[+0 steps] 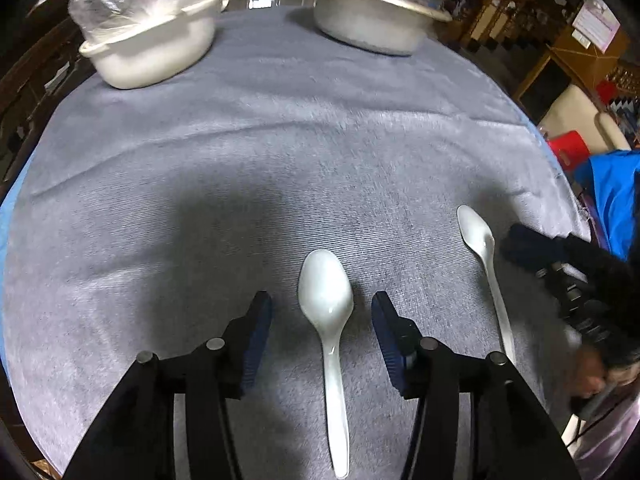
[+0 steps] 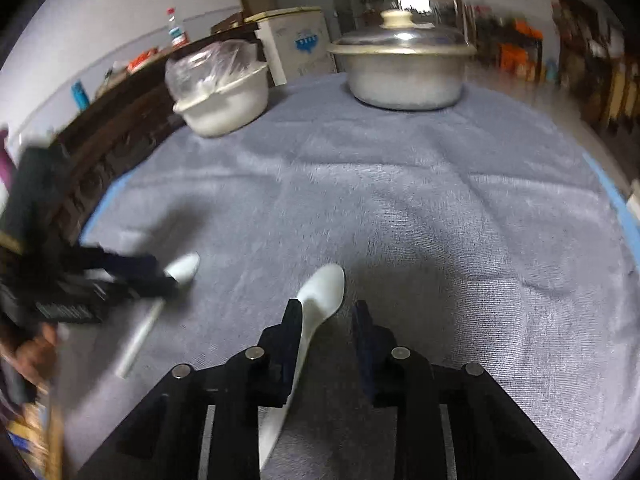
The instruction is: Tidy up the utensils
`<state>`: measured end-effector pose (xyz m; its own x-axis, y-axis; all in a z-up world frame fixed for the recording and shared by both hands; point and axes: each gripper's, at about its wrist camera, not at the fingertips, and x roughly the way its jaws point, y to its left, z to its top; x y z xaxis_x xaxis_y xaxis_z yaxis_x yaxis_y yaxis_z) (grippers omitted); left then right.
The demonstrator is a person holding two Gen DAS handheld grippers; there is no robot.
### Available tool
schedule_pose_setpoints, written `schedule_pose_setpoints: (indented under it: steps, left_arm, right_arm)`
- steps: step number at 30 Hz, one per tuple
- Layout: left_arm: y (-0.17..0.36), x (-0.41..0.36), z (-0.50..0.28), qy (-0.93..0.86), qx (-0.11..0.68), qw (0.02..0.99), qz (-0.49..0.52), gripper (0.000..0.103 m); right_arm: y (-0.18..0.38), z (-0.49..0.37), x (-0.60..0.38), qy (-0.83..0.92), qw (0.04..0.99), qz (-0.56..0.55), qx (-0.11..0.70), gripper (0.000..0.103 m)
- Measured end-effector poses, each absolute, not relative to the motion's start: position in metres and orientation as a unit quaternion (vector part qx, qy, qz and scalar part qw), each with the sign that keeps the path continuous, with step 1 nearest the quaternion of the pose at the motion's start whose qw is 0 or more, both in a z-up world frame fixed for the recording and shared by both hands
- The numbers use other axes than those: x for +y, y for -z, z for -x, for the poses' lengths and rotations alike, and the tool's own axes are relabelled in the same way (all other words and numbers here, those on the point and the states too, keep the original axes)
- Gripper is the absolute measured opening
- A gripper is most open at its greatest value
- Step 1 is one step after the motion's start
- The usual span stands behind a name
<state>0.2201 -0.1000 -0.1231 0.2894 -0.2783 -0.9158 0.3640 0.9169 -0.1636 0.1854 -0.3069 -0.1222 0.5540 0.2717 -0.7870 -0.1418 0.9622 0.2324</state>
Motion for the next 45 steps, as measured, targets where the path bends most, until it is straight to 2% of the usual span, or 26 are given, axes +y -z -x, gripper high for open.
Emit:
schedule_pose_setpoints:
  steps: [2, 5, 8, 10, 12, 13, 15, 20, 25, 34, 45]
  left_arm:
    - [0.127, -0.104, -0.224, 0.199, 0.566, 0.799, -0.041, 0.053]
    - [0.128, -0.107, -0.226, 0.196, 0.564, 0.801, -0.05, 0.053]
    - [0.129, -0.112, -0.227, 0.195, 0.564, 0.8, -0.068, 0.053]
    - [0.129, -0.117, -0.227, 0.19, 0.561, 0.802, -0.083, 0.047]
    - [0.129, -0.119, -0.227, 0.181, 0.558, 0.804, -0.098, 0.032]
    - [0.129, -0.119, -0.228, 0.183, 0.558, 0.803, -0.099, 0.032]
    - [0.129, -0.118, -0.228, 0.187, 0.557, 0.803, -0.098, 0.032]
    - [0.127, -0.111, -0.223, 0.179, 0.552, 0.811, -0.075, 0.031]
    - [0.12, -0.087, -0.211, 0.166, 0.535, 0.828, -0.03, 0.031]
    - [0.076, -0.035, -0.158, 0.141, 0.464, 0.873, 0.063, 0.031]
    - [0.015, 0.006, -0.07, 0.119, 0.341, 0.927, 0.104, 0.031]
  right_arm:
    - [0.115, -0.192, -0.304, -0.109, 0.879, -0.069, 0.458, 0.035]
    - [0.115, -0.207, -0.288, -0.097, 0.866, -0.031, 0.489, 0.05]
    - [0.124, -0.217, -0.271, -0.071, 0.852, 0.021, 0.519, 0.05]
    - [0.135, -0.223, -0.262, -0.059, 0.836, 0.046, 0.544, 0.041]
    - [0.136, -0.222, -0.255, -0.057, 0.839, 0.067, 0.538, 0.022]
    - [0.136, -0.22, -0.252, -0.059, 0.84, 0.077, 0.534, 0.021]
    - [0.137, -0.216, -0.248, -0.061, 0.842, 0.089, 0.529, 0.009]
    - [0.136, -0.205, -0.261, -0.056, 0.851, 0.058, 0.518, 0.009]
    - [0.122, -0.182, -0.307, -0.071, 0.874, -0.053, 0.478, 0.009]
    - [0.085, -0.097, -0.368, -0.051, 0.909, -0.206, 0.358, 0.009]
    - [0.029, 0.026, -0.371, 0.003, 0.947, -0.243, 0.21, 0.009]
